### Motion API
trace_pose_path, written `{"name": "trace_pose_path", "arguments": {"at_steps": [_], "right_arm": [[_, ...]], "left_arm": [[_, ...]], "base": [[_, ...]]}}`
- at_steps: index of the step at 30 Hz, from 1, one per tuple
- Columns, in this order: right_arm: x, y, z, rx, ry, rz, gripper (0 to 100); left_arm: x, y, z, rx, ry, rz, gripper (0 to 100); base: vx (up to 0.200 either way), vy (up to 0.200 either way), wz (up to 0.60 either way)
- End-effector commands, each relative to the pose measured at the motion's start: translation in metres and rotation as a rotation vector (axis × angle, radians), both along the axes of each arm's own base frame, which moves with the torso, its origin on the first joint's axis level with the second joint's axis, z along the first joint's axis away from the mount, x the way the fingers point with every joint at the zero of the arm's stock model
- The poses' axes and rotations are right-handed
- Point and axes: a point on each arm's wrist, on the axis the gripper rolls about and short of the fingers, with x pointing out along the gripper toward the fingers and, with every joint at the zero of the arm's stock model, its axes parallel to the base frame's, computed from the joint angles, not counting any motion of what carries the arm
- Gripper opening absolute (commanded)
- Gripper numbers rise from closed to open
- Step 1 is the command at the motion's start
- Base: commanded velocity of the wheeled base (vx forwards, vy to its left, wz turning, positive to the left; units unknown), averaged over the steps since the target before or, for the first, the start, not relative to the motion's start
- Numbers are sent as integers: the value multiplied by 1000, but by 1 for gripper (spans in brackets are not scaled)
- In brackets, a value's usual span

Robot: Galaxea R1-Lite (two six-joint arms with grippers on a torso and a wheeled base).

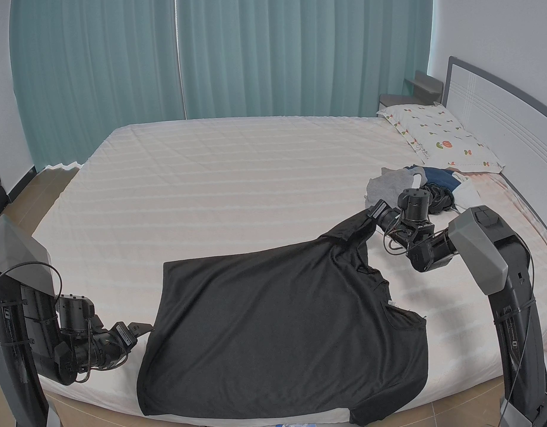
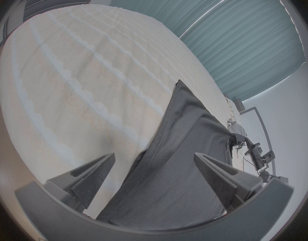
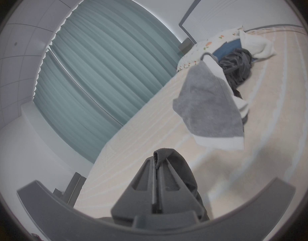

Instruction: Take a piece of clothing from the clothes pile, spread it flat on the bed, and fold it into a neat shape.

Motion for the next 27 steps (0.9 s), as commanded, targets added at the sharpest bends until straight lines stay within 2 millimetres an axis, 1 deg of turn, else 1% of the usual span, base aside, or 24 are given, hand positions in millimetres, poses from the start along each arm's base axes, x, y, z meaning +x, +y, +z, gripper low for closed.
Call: {"name": "trace_pose_path", "arguments": {"at_steps": [1,3,4,5,7,11,12,16,19,21,22,23,24,27], "right_arm": [[16,8,5,-1,-12,6,0],[25,9,9,-3,-31,-26,0],[29,8,5,-9,-28,-52,0],[29,8,0,-15,-20,-56,100],[29,8,0,-21,-22,-53,100],[28,14,-10,-22,-20,-37,100],[28,13,-16,-28,-4,-37,100],[28,4,-18,-70,16,-43,100],[22,-5,-17,-123,48,-31,100],[14,-11,-19,-136,82,10,100],[9,-11,-19,-139,98,36,100],[9,-11,-19,-139,98,36,100],[2,-12,-19,-143,129,76,100],[-5,-12,-29,-167,168,104,100]], "left_arm": [[0,0,-1,1,3,0,100],[0,0,-1,2,3,1,100],[0,-1,-1,2,3,0,100],[0,-1,-1,3,4,1,100],[0,-1,-1,4,5,0,100],[0,-1,-2,5,6,0,100],[0,-1,-2,4,8,0,100],[0,-1,-2,5,6,0,100],[0,-1,-2,4,8,0,100],[0,-1,-2,4,8,0,100],[0,-1,-2,6,8,1,100],[0,-1,-2,6,8,1,100],[0,-1,-2,6,8,1,100],[0,-1,-2,5,9,1,100]], "base": [[0,0,0],[0,0,0],[0,0,0],[0,0,0],[0,0,0],[0,0,0],[0,0,0],[0,0,0],[0,0,0],[0,0,0],[0,0,0],[0,0,0],[0,0,0],[0,0,0]]}}
